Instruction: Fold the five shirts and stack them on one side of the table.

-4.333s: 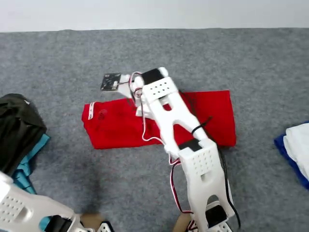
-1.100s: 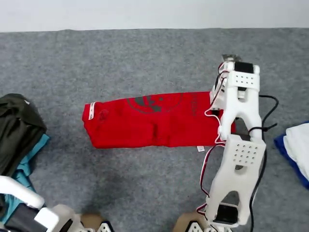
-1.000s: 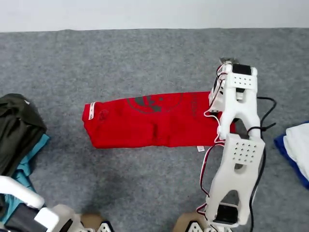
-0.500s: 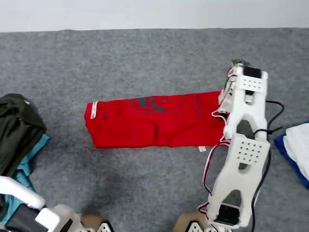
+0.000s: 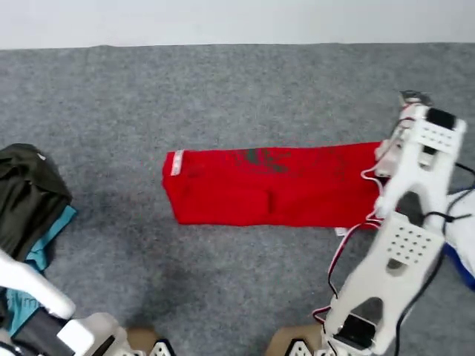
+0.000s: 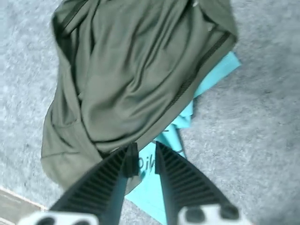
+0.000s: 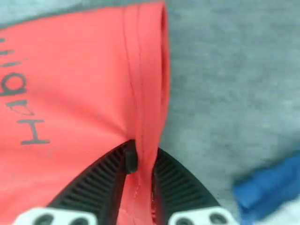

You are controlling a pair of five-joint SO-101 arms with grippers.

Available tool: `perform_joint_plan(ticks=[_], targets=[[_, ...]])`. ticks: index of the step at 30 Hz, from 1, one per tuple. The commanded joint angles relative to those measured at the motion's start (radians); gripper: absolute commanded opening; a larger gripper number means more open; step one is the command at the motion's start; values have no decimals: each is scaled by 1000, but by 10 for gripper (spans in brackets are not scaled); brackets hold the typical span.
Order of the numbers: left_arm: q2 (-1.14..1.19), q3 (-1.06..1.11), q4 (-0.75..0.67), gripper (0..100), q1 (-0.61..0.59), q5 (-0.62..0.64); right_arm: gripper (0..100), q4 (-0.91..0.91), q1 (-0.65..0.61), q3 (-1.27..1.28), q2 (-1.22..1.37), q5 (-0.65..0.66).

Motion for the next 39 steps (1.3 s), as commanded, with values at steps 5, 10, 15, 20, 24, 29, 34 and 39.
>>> perform_joint_plan(ticks=[5,10,15,20,24,29,34,39], targets=[[-34,-4,23,70,28,2,9,61,27,-28,-91,100],[-34,-4,23,70,28,2,9,162,-117,-29,-96,143],[-35,-4,23,70,28,2,9,219,-234,-28,-176,141],[-43,-4,23,70,26,2,9,228,-344,-21,-266,140],[-43,-4,23,70,28,2,9,229,-460,-20,-320,141],[-38,-1,23,70,26,2,10,229,-648,-20,-346,141],[-43,67,23,69,23,-2,10,222,-831,-21,-328,140],[-43,96,23,68,20,-2,10,188,-946,-28,-251,140]])
